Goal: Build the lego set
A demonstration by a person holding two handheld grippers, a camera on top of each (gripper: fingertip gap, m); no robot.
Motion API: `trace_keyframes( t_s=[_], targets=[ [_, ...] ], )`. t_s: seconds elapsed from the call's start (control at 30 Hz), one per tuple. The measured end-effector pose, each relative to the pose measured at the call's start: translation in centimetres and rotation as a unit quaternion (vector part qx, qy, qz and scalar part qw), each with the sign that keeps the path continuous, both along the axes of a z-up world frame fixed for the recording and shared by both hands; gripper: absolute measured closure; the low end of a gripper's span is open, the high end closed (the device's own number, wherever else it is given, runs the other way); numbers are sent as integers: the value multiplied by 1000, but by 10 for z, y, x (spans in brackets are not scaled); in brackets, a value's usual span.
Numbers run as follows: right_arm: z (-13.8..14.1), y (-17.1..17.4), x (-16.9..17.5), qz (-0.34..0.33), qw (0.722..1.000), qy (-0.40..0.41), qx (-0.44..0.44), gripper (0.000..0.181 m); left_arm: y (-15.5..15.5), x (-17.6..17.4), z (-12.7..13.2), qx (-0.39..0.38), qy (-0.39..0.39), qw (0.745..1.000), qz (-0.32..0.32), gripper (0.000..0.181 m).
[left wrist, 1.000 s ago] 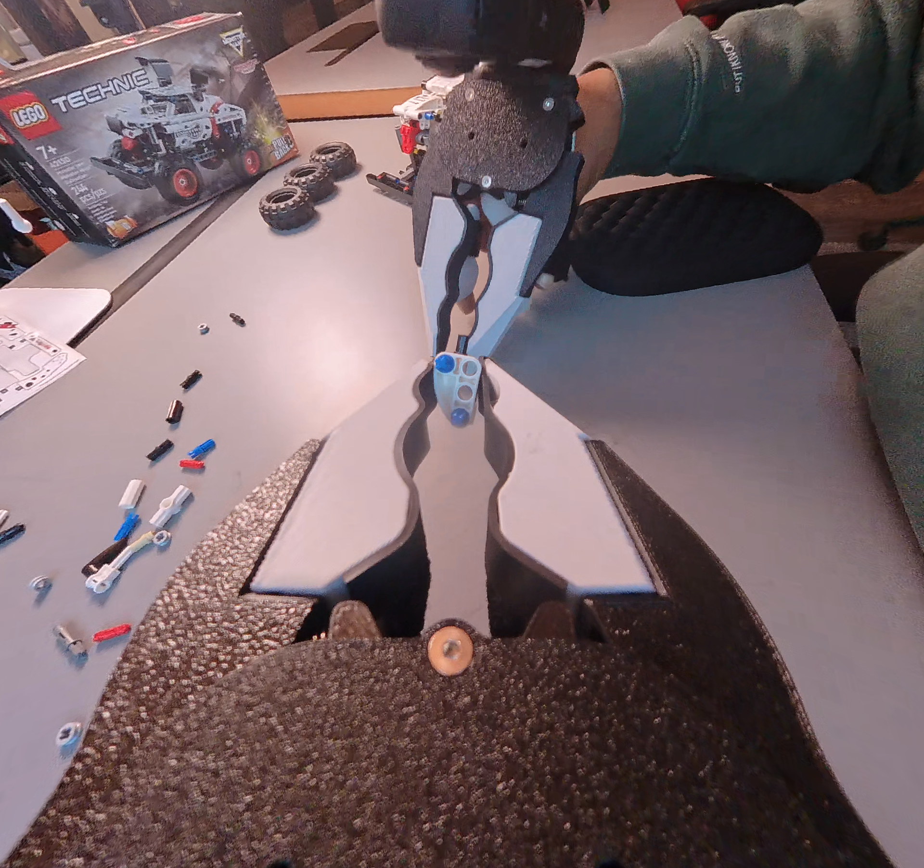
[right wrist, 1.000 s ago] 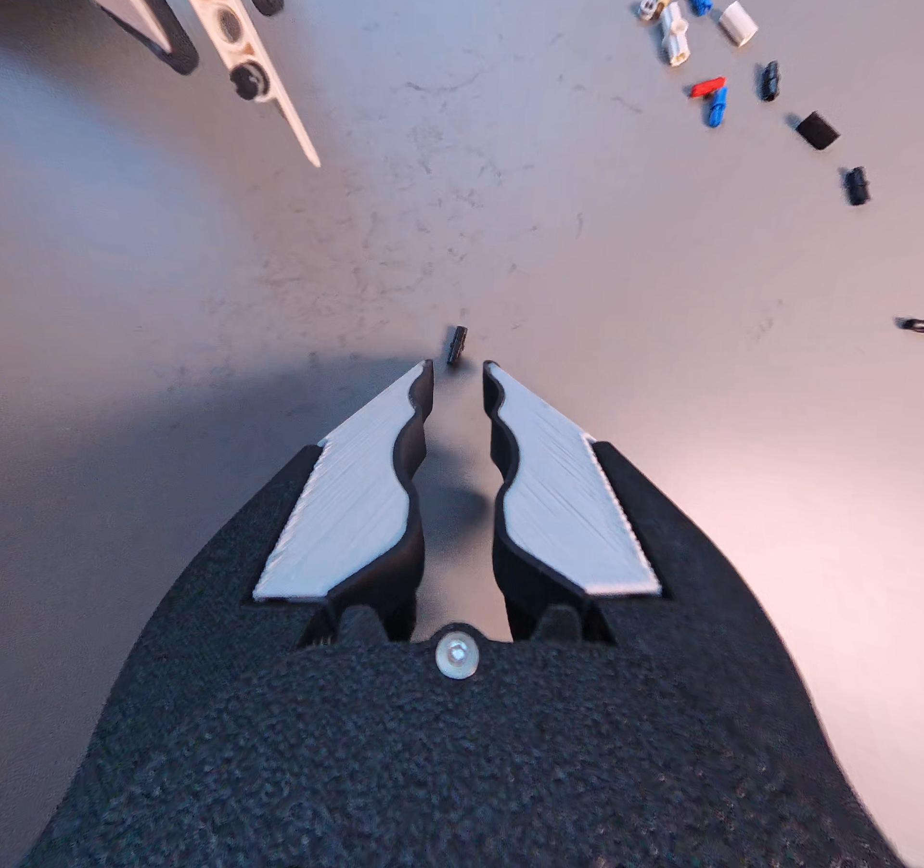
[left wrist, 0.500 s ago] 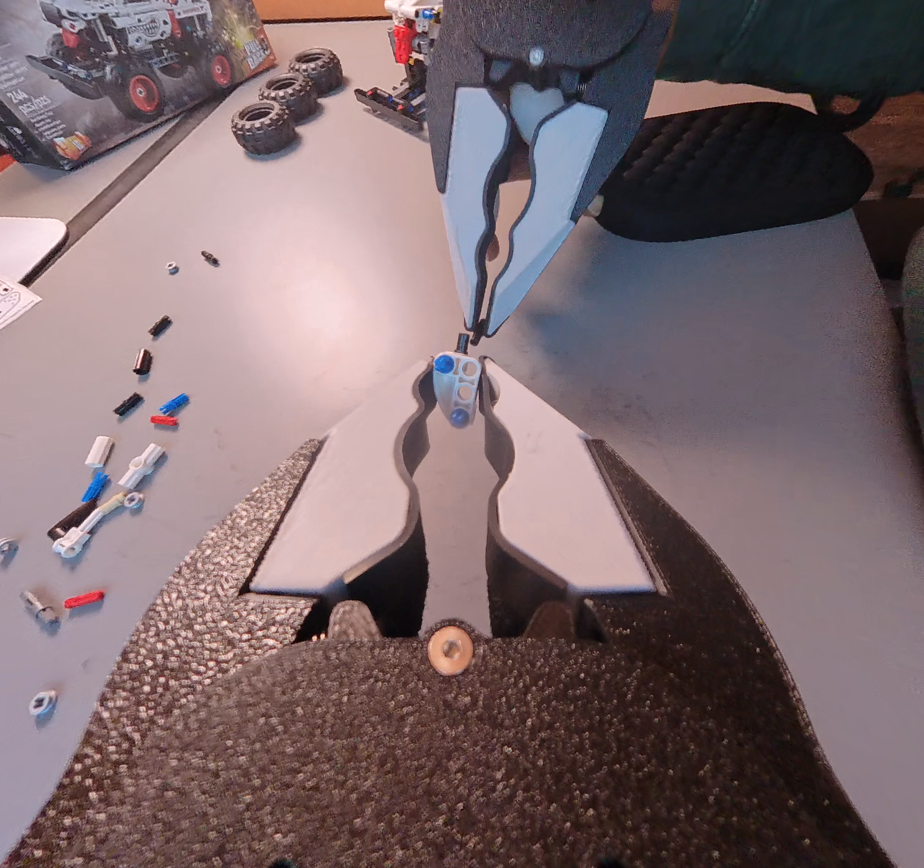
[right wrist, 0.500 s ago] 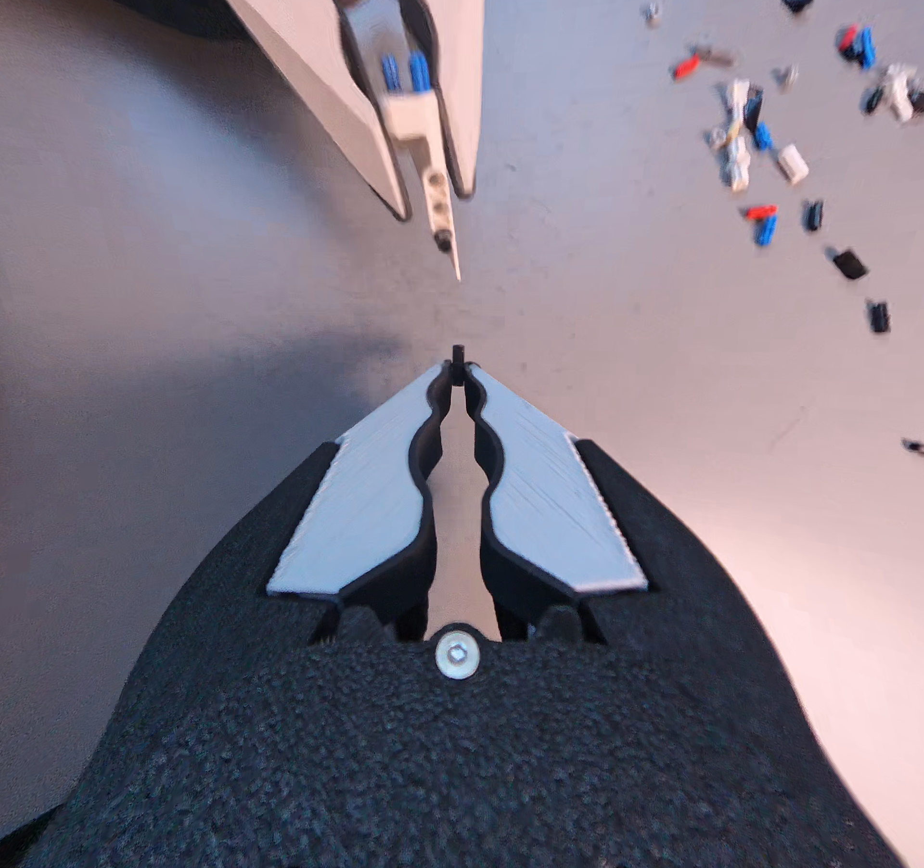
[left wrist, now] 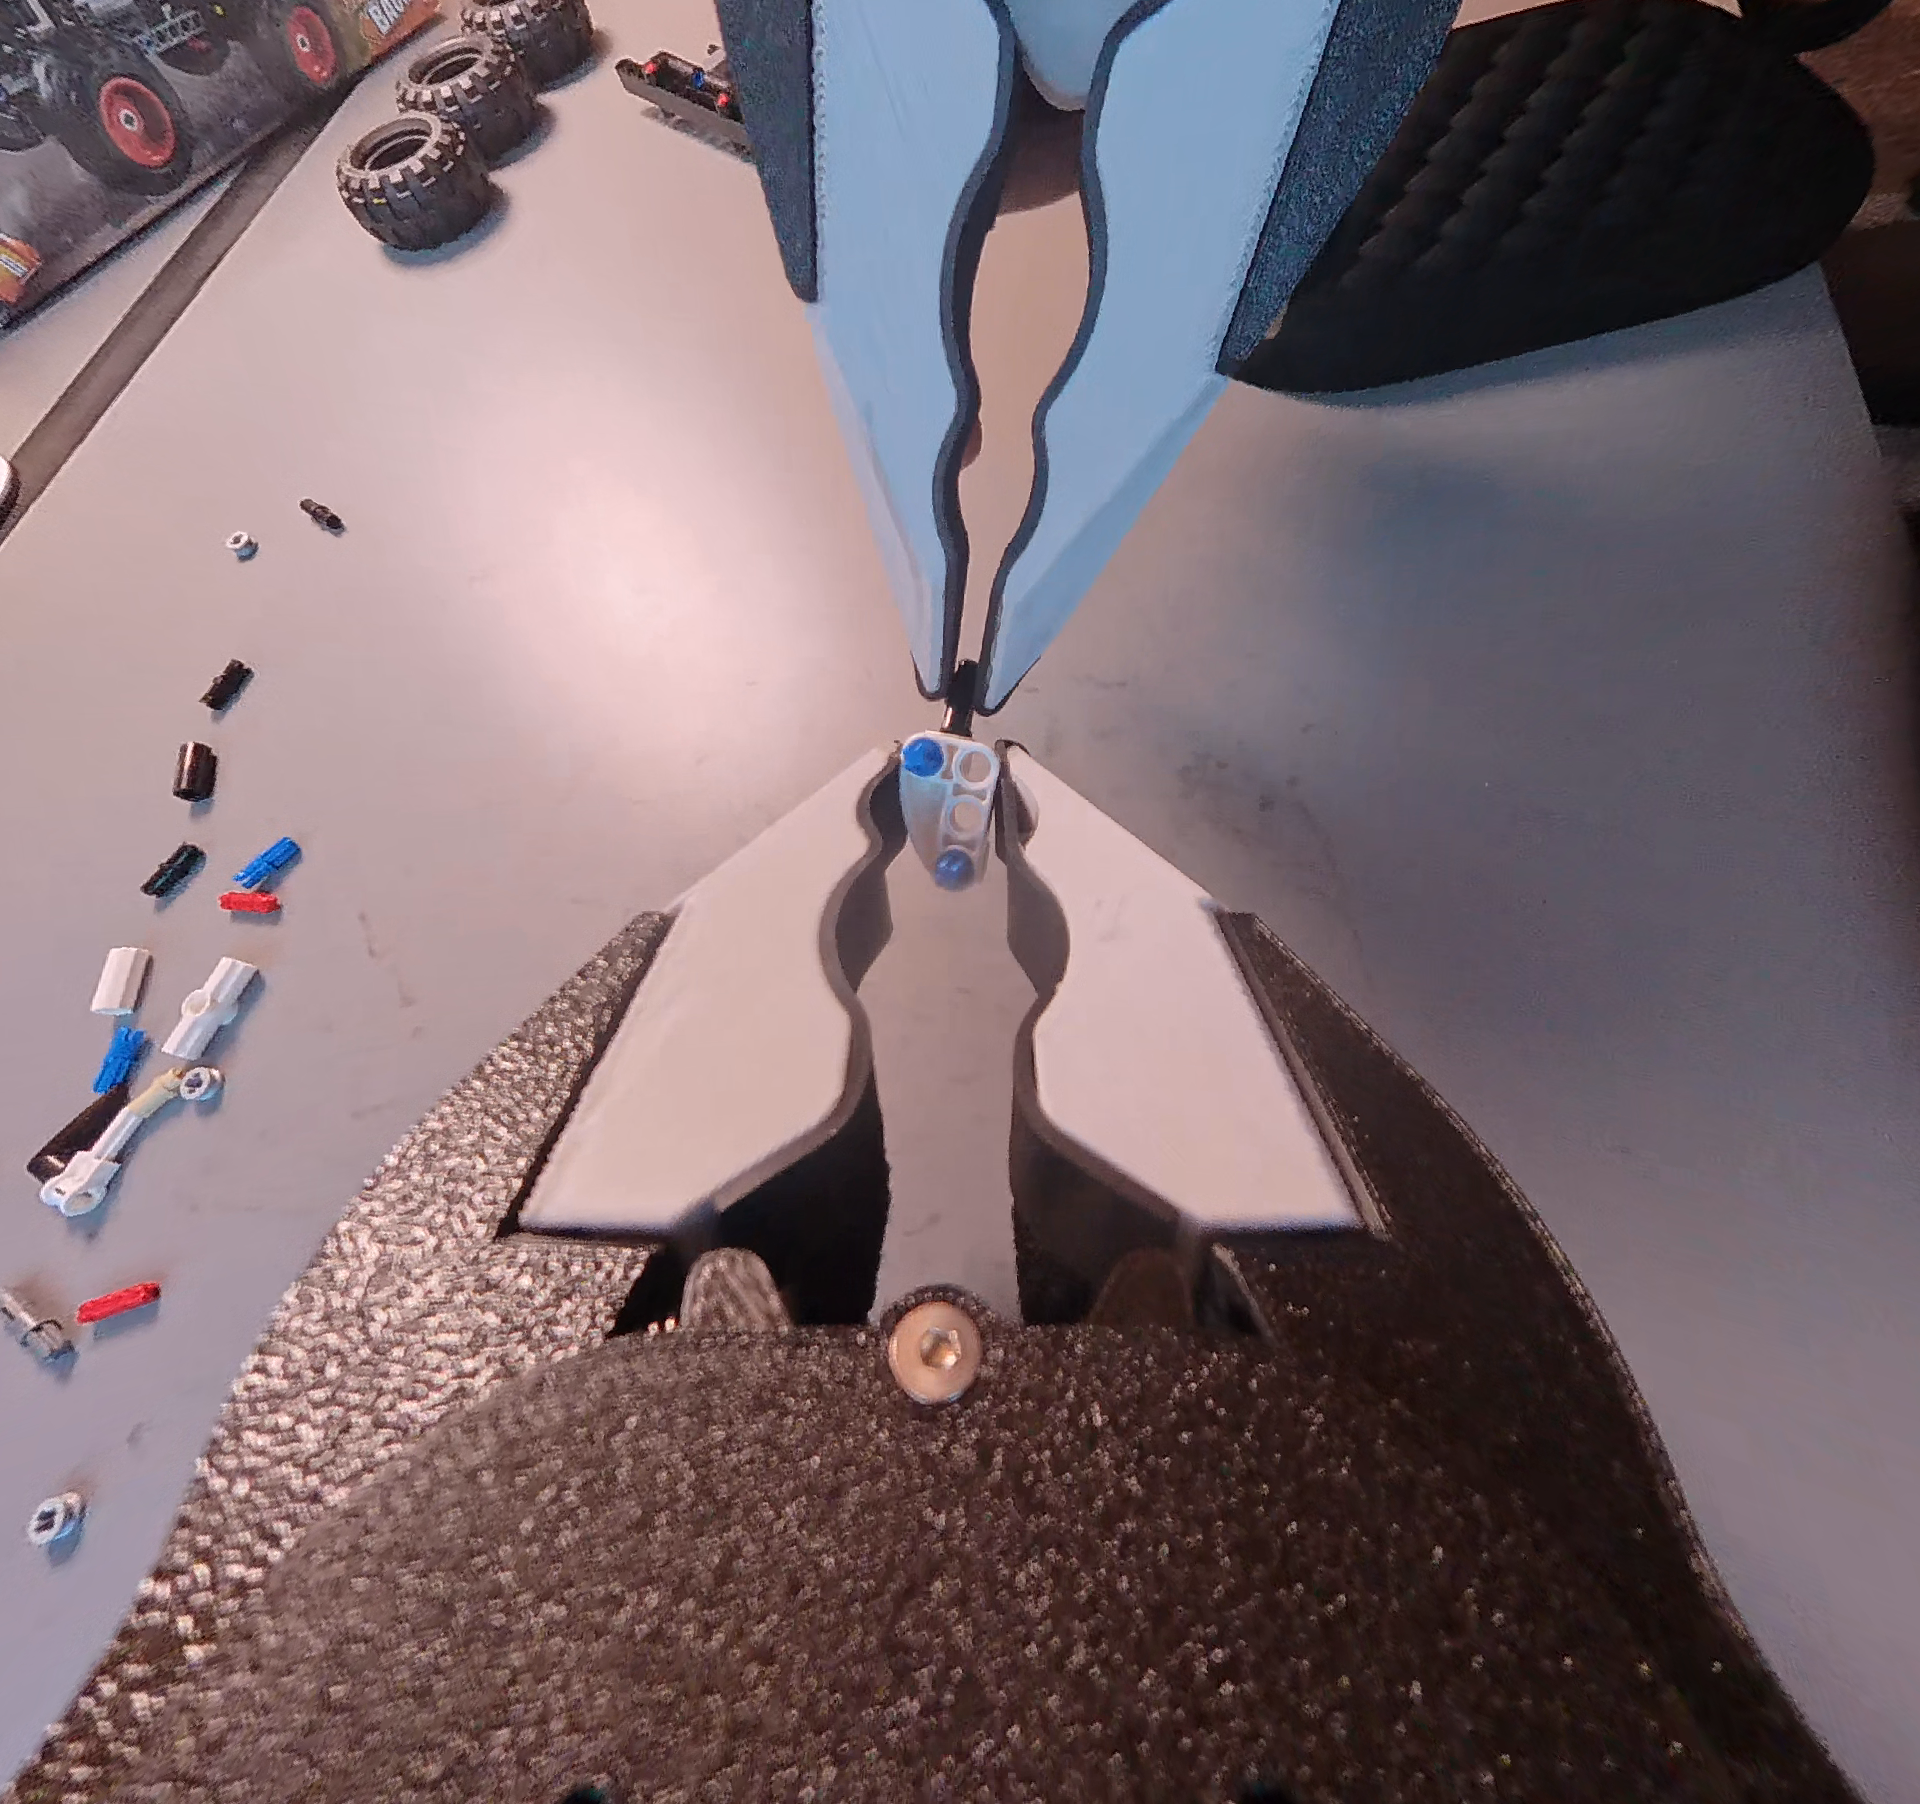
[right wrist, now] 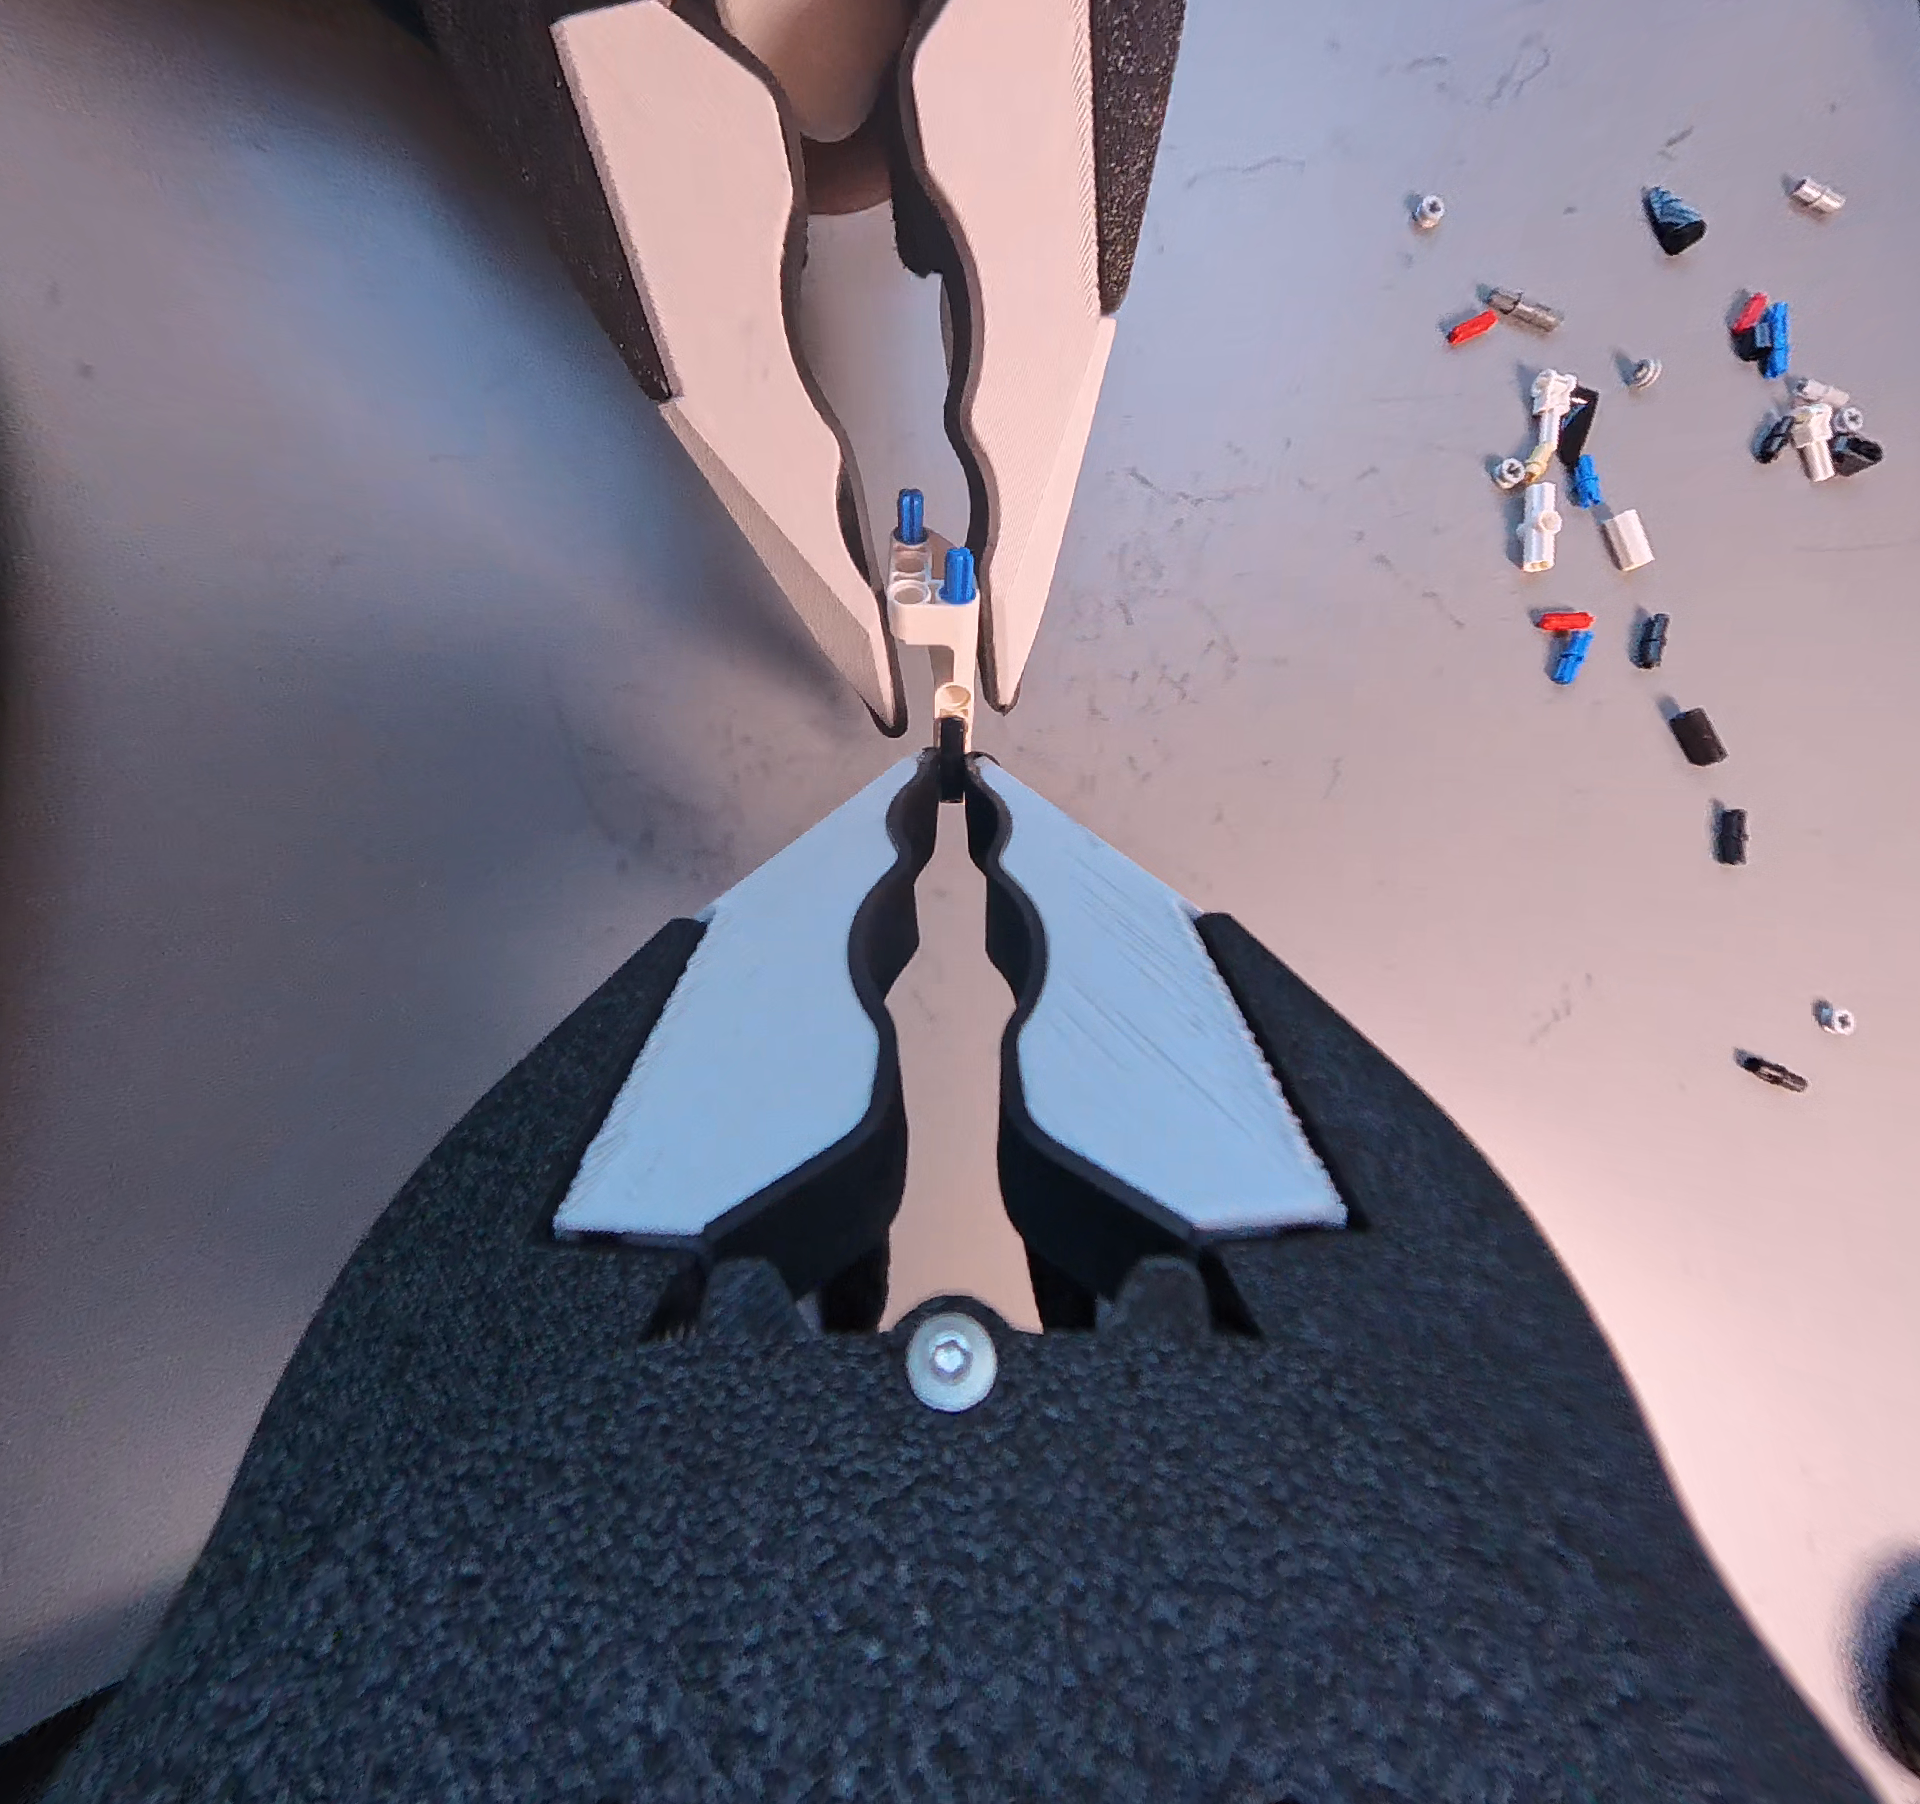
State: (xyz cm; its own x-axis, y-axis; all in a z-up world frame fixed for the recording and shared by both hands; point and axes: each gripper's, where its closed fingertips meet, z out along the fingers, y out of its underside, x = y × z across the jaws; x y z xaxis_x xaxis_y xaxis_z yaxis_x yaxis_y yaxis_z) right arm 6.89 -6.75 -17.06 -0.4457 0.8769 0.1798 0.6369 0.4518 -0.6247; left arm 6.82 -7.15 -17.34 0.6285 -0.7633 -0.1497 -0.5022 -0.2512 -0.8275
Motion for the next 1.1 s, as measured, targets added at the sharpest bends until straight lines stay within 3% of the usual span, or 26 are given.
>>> trace_keyframes(
  t_s=[0.23,0.47,0.77,0.97,1.1],
  targets=[
    [-2,-2,1,22,998,-32,43,177,-1,3,-2,0,15,1000,0,166],
    [8,-7,-2,20,999,-8,29,177,-2,4,0,0,12,1000,0,166],
    [20,-13,-4,-3,997,71,-38,178,-3,7,8,5,-13,1000,-4,166],
    [41,-7,-1,-36,983,135,-115,181,-3,5,31,3,-101,995,-2,166],
    [44,-7,0,-48,972,160,-165,181,-3,6,31,-10,-120,993,-7,166]
  ],
)
